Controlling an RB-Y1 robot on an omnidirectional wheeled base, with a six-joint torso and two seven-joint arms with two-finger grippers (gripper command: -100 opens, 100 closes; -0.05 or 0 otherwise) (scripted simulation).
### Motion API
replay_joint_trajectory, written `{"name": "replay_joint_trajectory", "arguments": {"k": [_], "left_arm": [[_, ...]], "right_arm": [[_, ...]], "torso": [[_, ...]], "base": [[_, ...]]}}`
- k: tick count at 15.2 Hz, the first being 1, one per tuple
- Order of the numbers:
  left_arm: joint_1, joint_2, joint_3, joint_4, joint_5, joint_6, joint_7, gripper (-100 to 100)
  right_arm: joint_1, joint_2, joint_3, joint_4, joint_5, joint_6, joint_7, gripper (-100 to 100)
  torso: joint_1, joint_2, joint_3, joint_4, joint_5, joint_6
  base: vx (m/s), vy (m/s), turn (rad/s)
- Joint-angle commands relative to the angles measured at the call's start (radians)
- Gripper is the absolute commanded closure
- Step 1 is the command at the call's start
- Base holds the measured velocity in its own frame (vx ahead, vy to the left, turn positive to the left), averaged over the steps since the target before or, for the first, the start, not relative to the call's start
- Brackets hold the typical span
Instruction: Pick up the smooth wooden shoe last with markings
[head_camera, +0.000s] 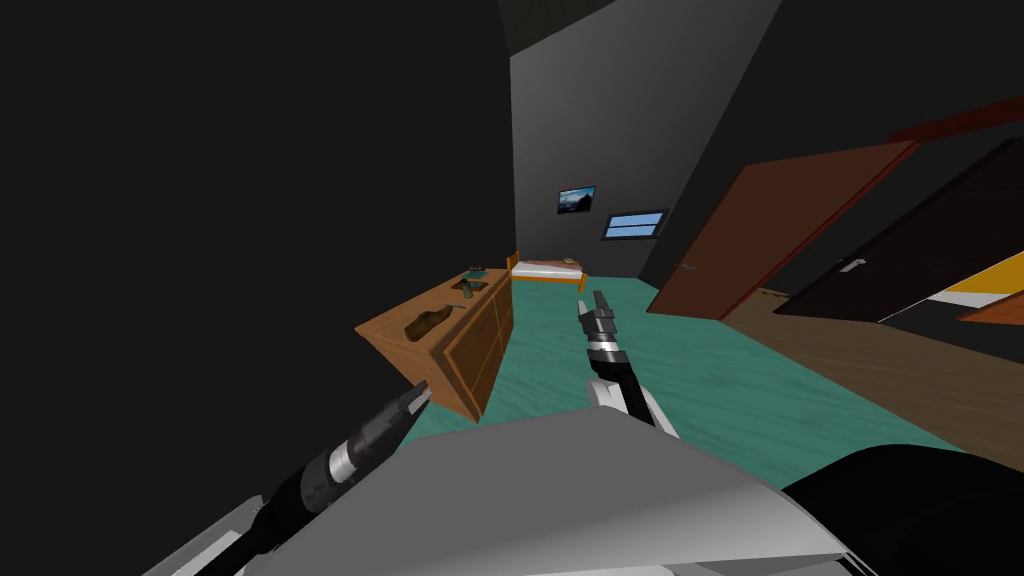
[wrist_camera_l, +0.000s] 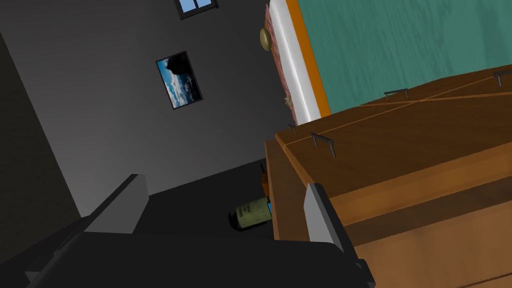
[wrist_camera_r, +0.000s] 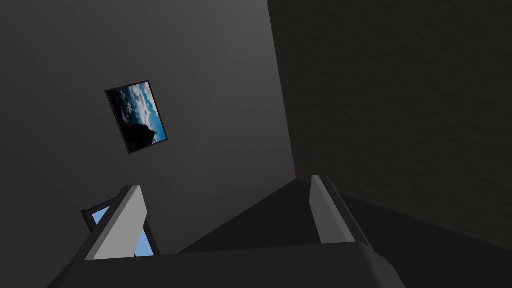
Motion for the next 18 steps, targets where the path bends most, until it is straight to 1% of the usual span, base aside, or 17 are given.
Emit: {"name": "replay_joint_trajectory", "arguments": {"k": [1,2,3,6,7,8,10,11,12,14,15,16,18], "left_arm": [[0.006,0.05,-0.003,0.018,-0.002,-0.012,0.005,-100],[0.006,0.068,-0.003,0.018,-0.002,-0.012,0.005,-100],[0.022,0.093,-0.011,0.054,-0.008,-0.028,0.019,-100],[0.022,0.158,-0.011,0.054,-0.008,-0.028,0.019,-100],[0.022,0.159,-0.011,0.054,-0.008,-0.028,0.019,-100],[0.037,0.196,-0.018,0.089,-0.014,-0.043,0.034,-100],[0.037,0.236,-0.018,0.089,-0.014,-0.043,0.034,-100],[0.037,0.25,-0.018,0.089,-0.014,-0.043,0.034,-100],[0.052,0.281,-0.023,0.124,-0.02,-0.058,0.048,-100],[0.052,0.329,-0.023,0.124,-0.02,-0.058,0.048,-100],[0.052,0.341,-0.023,0.124,-0.02,-0.058,0.048,-100],[0.066,0.371,-0.026,0.158,-0.025,-0.073,0.063,-100],[0.066,0.418,-0.026,0.158,-0.025,-0.073,0.063,-100]], "right_arm": [[0.0,0.0,0.0,0.0,0.0,0.0,0.0,0],[0.0,0.0,0.0,0.0,0.0,0.0,0.0,0],[0.0,0.0,0.0,0.0,0.0,0.0,0.0,0],[0.0,0.0,0.0,0.0,0.0,0.0,0.0,0],[0.0,0.0,0.0,0.0,0.0,0.0,0.0,0],[0.0,0.0,0.0,0.0,0.0,0.0,0.0,0],[0.0,0.0,0.0,0.0,0.0,0.0,0.0,0],[0.0,0.0,0.0,0.0,0.0,0.0,0.0,0],[0.0,0.0,0.0,0.0,0.0,0.0,0.0,0],[0.0,0.0,0.0,0.0,0.0,0.0,0.0,0],[0.0,0.0,0.0,0.0,0.0,0.0,0.0,0],[0.0,0.0,0.0,0.0,0.0,0.0,0.0,0],[0.0,0.0,0.0,0.0,0.0,0.0,0.0,0]], "torso": [[0.0,0.0,0.0,0.0,0.0,0.0],[0.0,0.0,0.0,0.0,0.0,0.0],[0.0,0.0,0.0,0.0,0.0,0.0],[0.0,0.0,0.0,0.0,0.0,0.0],[0.0,0.0,0.0,0.0,0.0,0.0],[0.0,0.0,0.0,0.0,0.0,0.0],[0.0,-0.001,0.0,0.0,0.0,0.0],[0.0,-0.001,0.0,0.0,0.0,0.0],[0.0,-0.001,0.0,0.0,0.0,0.0],[0.0,-0.001,-0.001,0.0,0.0,0.0],[-0.001,-0.001,-0.001,0.0,0.0,0.0],[-0.001,-0.001,-0.001,0.0,0.0,0.0],[-0.001,-0.002,-0.001,0.0,0.0,0.0]], "base": [[0.0,0.003,-0.023],[0.0,0.0,0.0],[0.004,0.001,-0.047],[0.003,0.001,-0.028],[0.0,0.0,0.0],[0.006,0.0,-0.049],[0.009,0.0,-0.038],[0.0,0.0,0.0],[0.011,-0.001,-0.034],[0.015,-0.001,-0.033],[0.008,0.0,0.003],[0.014,-0.003,-0.028],[0.02,-0.002,-0.026]]}}
